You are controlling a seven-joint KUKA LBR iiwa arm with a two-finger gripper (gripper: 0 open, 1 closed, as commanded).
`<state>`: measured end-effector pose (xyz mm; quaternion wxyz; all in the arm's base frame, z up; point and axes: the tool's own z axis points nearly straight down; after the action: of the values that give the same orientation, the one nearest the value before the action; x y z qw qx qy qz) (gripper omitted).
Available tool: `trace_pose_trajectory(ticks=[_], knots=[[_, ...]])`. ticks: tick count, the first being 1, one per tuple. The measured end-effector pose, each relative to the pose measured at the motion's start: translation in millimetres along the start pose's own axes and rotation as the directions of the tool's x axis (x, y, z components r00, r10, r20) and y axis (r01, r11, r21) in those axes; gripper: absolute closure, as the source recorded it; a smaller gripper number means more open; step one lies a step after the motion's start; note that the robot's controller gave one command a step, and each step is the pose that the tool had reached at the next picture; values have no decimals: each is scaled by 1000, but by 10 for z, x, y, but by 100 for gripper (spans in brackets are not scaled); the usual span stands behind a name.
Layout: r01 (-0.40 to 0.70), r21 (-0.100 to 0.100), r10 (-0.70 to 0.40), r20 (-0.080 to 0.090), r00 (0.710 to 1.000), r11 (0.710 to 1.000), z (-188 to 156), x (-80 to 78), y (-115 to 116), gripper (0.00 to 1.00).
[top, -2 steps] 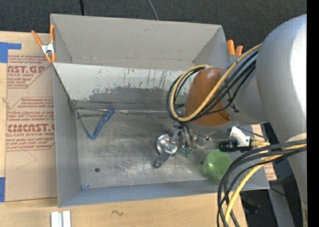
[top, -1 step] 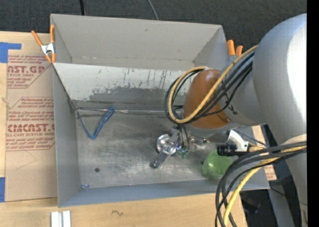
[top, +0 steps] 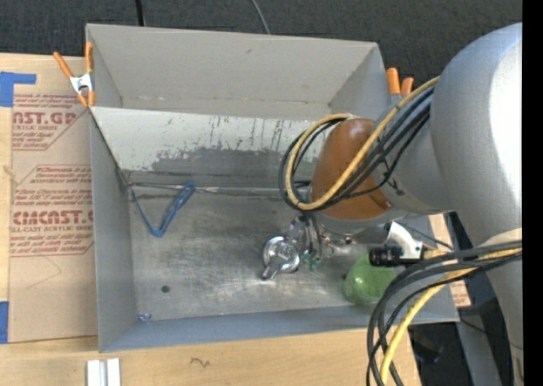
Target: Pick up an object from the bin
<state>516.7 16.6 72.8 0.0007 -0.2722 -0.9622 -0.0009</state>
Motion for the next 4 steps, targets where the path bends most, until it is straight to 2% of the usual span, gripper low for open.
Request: trace_pose_trajectory(ticks=[1, 3, 4], knots=[[0, 0, 0, 2, 1000, 1000, -150, 0, 2, 100], [1, -1, -1, 4, 1000, 1000, -850, -8, 15, 100], [1, 0, -1, 2, 1000, 1000, -896, -9, 18, 100]])
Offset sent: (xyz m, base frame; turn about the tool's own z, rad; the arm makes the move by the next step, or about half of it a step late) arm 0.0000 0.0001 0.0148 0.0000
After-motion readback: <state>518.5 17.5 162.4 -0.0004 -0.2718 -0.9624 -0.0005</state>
